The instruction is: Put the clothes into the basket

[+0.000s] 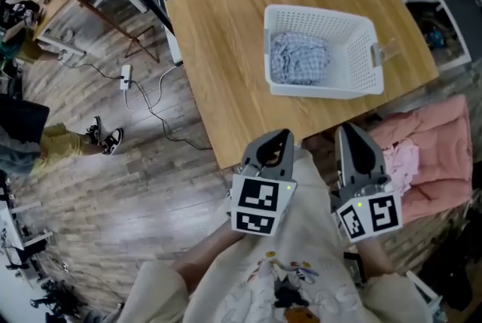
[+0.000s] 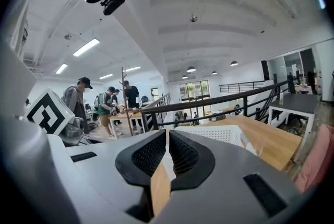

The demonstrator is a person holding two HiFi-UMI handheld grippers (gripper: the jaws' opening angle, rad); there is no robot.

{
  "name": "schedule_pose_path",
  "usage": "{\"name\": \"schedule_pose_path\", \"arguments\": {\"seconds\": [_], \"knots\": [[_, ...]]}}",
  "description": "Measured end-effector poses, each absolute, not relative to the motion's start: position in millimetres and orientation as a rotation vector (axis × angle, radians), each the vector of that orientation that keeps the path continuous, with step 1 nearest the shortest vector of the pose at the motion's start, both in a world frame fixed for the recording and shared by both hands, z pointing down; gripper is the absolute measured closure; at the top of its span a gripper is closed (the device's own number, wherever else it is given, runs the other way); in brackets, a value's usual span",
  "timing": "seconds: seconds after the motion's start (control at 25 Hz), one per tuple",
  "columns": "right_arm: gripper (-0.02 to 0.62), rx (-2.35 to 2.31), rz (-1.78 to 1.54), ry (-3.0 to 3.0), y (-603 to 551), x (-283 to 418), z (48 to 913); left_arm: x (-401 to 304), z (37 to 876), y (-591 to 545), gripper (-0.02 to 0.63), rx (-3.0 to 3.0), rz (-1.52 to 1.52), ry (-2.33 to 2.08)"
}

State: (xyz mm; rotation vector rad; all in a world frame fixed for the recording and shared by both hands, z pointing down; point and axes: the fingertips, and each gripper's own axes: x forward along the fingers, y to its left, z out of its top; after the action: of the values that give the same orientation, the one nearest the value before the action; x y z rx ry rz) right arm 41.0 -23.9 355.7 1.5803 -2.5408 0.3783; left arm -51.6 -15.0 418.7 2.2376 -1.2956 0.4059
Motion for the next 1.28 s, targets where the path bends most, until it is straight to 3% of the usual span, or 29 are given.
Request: {"name": "schedule_pose_path", "arguments": {"seconds": [0.64,0.96,1.28], "knots": [[0.561,1.501,0.461,-2.551,0.3,57.9,387.9,-41.5,404.3,19.4,0.605,2.214,0.369,-1.377],[0.561,1.396,0.52,-2.601,19.8,19.9,381.9,-64.4,385.2,37.2,0.606,2.213,0.371,-1.42],[0.563,1.328,0.476,-2.625,15.6,41.8,401.5,-38.1,399.4,44.2,0.605,2.23,0.397,-1.404]]}}
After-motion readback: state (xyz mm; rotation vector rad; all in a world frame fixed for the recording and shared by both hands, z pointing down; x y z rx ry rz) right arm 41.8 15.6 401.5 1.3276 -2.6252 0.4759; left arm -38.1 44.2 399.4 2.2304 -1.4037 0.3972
